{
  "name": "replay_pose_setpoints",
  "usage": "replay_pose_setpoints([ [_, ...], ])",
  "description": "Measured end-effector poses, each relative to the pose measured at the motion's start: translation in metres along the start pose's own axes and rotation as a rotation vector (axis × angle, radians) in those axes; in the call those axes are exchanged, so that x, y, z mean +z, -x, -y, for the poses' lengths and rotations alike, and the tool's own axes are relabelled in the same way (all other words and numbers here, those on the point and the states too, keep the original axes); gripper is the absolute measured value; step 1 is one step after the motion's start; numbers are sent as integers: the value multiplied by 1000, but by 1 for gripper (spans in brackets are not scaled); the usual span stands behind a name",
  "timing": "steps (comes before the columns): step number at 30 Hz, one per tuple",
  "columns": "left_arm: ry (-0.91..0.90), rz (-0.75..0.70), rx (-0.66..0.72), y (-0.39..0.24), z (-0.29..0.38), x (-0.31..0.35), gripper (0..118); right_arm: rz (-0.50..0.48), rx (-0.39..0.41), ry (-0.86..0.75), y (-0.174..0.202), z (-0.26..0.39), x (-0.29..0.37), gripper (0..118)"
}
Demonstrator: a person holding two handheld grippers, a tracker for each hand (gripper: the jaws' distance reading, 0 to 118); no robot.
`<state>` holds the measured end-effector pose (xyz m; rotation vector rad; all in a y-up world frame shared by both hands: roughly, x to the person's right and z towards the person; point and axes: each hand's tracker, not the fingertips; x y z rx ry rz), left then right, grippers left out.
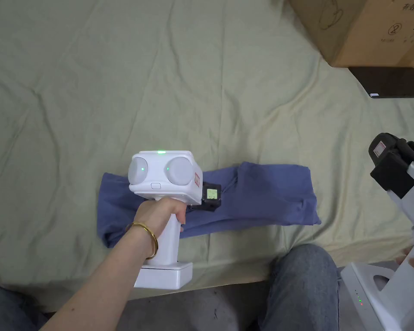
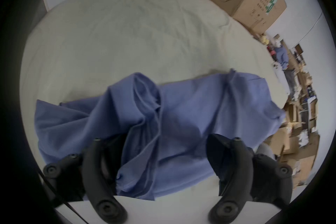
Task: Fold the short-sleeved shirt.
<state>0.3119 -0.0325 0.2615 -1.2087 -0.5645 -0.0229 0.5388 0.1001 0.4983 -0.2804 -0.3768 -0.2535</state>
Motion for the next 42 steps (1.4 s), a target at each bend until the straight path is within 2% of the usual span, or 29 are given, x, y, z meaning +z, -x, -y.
replay_pose_setpoints([
  [2, -17, 86, 78, 5, -14, 18, 93, 0, 1, 0, 1, -1, 1, 0],
  [5, -191, 199, 121, 19, -27, 63, 93, -7, 13, -6, 6, -3, 2, 0],
  [8, -374, 66, 60, 32, -32, 106, 91, -27, 10, -14, 11, -4, 3, 0],
  [10, -448, -52, 37, 41, -31, 120, 66, -40, 14, -18, 16, -5, 3, 0],
  [12, -459, -133, 34, 50, -25, 118, 20, -51, 22, -15, 20, -4, 2, 0],
  [13, -450, -148, 38, 55, -20, 114, 11, -59, 26, -13, 21, -4, 1, 0],
  [15, -364, -133, 55, 61, -10, 95, 0, -71, 27, -10, 24, -2, 0, 0],
  [19, -228, -97, 62, 55, 18, 53, 0, -77, 32, -2, 25, 0, 1, 0],
  [24, -156, -26, -42, 15, 42, 13, 0, -59, 34, 17, 17, 3, 3, 0],
  [26, -110, -50, -88, -2, 48, -7, 0, -47, 32, 25, 13, 5, 4, 0],
  [29, -153, -136, -148, -21, 49, -15, 0, -32, 20, 23, 8, 5, 8, 0],
  [32, -160, -107, -184, -30, 48, -11, 0, -28, 17, 20, 8, 3, 9, 0],
  [36, -201, 78, -152, -35, 42, 9, 0, -38, 29, 14, 11, 1, 8, 0],
  [40, -310, 263, -41, -22, 19, 52, 0, -55, 37, 10, 17, -2, 6, 0],
  [41, -341, 295, -7, -13, 11, 66, 4, -62, 40, 10, 19, -3, 6, 0],
  [42, -364, 303, 21, -5, 4, 78, 18, -66, 41, 7, 21, -4, 6, 0],
])
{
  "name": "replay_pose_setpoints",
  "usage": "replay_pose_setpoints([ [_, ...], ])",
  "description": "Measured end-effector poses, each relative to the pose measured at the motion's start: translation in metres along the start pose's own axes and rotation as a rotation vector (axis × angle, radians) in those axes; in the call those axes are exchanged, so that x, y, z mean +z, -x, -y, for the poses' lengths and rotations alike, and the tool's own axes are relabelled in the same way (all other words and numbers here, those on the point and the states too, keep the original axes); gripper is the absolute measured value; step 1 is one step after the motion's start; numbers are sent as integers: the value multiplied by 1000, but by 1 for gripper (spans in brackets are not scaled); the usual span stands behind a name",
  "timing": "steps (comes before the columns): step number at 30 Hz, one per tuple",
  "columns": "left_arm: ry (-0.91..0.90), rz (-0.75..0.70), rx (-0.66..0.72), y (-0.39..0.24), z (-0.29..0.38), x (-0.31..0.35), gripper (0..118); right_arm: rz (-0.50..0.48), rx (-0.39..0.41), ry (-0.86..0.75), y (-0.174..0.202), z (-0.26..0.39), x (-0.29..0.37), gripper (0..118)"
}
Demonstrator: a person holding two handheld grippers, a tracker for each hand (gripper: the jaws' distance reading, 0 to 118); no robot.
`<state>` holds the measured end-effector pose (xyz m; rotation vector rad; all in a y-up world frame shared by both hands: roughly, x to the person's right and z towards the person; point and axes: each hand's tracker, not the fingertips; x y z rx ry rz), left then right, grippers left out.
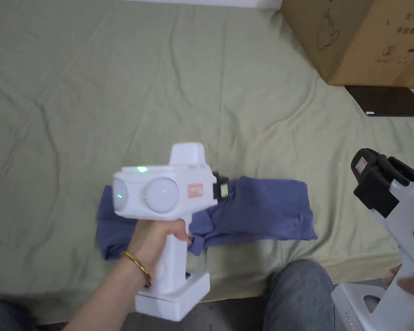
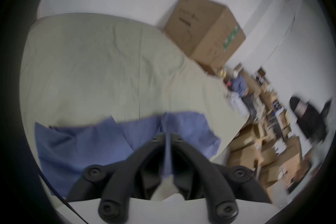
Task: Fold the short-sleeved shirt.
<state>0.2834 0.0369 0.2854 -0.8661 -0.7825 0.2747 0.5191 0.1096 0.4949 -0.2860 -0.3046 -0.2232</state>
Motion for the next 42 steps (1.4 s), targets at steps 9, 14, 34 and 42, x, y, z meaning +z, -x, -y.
replay_pose_setpoints([
  [9, -85, -60, 111, 105, -47, 80, 118, -42, 17, 3, 14, -2, -9, 0],
  [14, 1, -57, 341, 188, -19, 82, 118, -59, 24, 14, 21, -2, -13, 0],
  [34, 167, -47, 417, 185, 30, 36, 6, 0, 23, 60, 17, 5, -17, 0],
  [42, 107, -126, 390, 167, -5, 108, 3, -18, 24, 54, 18, 5, -16, 0],
])
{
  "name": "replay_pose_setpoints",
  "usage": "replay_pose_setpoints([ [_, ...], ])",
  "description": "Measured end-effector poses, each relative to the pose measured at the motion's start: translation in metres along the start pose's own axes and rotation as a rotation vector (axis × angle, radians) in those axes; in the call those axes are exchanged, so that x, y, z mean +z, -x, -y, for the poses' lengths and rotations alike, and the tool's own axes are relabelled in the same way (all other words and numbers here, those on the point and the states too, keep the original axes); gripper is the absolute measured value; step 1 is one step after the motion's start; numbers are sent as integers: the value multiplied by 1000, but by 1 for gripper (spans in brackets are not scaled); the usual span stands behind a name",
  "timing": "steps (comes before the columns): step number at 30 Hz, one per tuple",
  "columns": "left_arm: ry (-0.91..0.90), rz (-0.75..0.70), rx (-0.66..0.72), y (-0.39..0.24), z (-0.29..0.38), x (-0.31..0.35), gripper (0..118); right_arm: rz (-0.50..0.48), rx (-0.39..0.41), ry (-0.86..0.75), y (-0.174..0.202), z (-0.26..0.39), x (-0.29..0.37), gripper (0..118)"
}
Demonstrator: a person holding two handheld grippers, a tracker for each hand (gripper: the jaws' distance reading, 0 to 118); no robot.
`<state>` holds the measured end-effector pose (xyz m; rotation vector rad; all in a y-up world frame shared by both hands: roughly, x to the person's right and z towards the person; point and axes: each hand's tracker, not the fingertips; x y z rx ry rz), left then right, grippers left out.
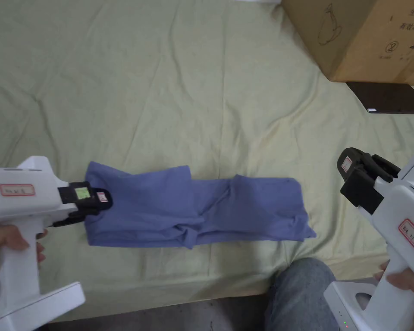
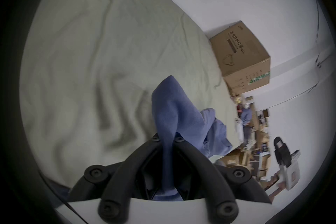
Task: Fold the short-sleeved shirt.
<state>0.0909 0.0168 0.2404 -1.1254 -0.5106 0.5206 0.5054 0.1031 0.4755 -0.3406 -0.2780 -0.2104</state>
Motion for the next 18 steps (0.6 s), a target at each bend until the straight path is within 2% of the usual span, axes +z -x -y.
replay_pose_setpoints([
  [3, -1, -156, -65, 11, -16, 28, 3, -5, -6, -8, 0, 0, 2, 0],
  [6, -17, -395, -177, 20, -28, 49, 3, -12, -16, -11, 1, 1, 2, 0],
  [9, -62, -573, -206, 17, -37, 63, 3, -18, -22, -11, 2, 3, 2, 0],
  [13, -92, -515, -254, -19, -28, 64, 3, -28, -31, -9, 4, 5, 0, 0],
  [18, -58, -425, -403, -81, -11, 41, 3, -36, -39, -17, 4, 6, 3, 0],
])
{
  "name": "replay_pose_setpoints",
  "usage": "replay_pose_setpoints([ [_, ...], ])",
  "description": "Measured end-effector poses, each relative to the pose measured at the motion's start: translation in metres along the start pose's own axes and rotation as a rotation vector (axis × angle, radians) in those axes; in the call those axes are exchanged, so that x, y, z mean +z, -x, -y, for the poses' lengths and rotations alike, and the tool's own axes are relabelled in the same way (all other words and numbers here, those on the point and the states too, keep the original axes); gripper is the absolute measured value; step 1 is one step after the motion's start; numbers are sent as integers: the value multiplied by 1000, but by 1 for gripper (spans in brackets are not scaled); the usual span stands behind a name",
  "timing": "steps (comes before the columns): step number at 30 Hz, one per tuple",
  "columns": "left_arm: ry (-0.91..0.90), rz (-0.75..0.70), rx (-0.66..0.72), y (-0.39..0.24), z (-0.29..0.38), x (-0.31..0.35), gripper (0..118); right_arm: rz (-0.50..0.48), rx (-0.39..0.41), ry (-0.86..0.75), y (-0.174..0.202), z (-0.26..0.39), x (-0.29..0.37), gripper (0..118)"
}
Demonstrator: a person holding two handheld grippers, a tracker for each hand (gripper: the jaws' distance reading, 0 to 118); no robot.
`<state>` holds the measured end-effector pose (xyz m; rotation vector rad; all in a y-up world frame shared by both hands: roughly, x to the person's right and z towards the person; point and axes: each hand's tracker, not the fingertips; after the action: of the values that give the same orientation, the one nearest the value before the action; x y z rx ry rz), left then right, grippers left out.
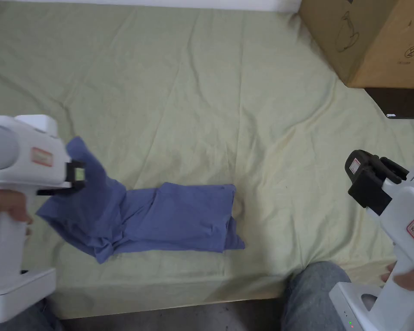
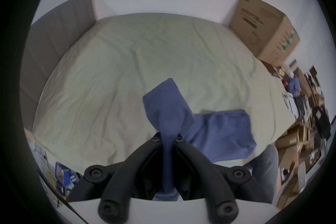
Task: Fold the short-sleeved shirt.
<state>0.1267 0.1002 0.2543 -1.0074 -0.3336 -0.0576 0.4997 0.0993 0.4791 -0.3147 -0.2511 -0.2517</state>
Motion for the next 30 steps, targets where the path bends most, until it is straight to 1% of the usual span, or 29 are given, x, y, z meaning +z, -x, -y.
replay_pose_setpoints([
  [2, 2, 50, -58, -31, -3, -5, 3, 3, -3, -5, -2, 1, 3, 0],
  [4, 23, 119, -69, -57, -3, -14, 3, 7, -7, -10, -5, 2, 6, 0],
  [6, 54, 166, -51, -81, -3, -28, 3, 15, -15, -12, -10, 3, 9, 0],
  [10, 120, 140, -54, -127, 2, -73, 5, 44, -33, -17, -20, 4, 17, 0],
  [11, 132, 140, -43, -135, 4, -86, 10, 52, -38, -19, -23, 4, 20, 0],
  [13, 187, 158, -16, -151, 11, -108, 27, 70, -44, -21, -29, 5, 24, 0],
  [14, 226, 164, -6, -156, 13, -119, 37, 80, -46, -23, -32, 5, 26, 0],
  [15, 258, 176, 0, -160, 17, -130, 52, 91, -49, -25, -34, 5, 28, 0],
  [16, 282, 195, 5, -164, 21, -137, 60, 99, -53, -27, -36, 5, 31, 0],
  [17, 291, 232, 17, -165, 24, -143, 64, 105, -57, -28, -38, 4, 33, 0],
  [18, 296, 263, 33, -164, 26, -145, 66, 111, -59, -28, -40, 4, 34, 0],
  [21, 258, 282, 58, -157, 21, -130, 66, 126, -51, -29, -43, 4, 36, 0],
  [23, 149, 357, 62, -144, 13, -109, 65, 127, -53, -30, -43, 3, 36, 0],
  [25, -15, 372, 70, -132, 6, -82, 61, 124, -52, -30, -41, 2, 33, 0],
  [26, -103, 347, 63, -125, 6, -68, 54, 121, -50, -30, -39, 2, 32, 0],
  [28, -233, 257, 20, -119, 9, -53, 20, 105, -50, -29, -35, 2, 29, 0],
  [29, -267, 190, 11, -118, 15, -52, 6, 96, -48, -28, -32, 2, 27, 0],
  [30, -286, 154, 0, -117, 21, -53, 2, 90, -42, -25, -29, 2, 25, 0],
])
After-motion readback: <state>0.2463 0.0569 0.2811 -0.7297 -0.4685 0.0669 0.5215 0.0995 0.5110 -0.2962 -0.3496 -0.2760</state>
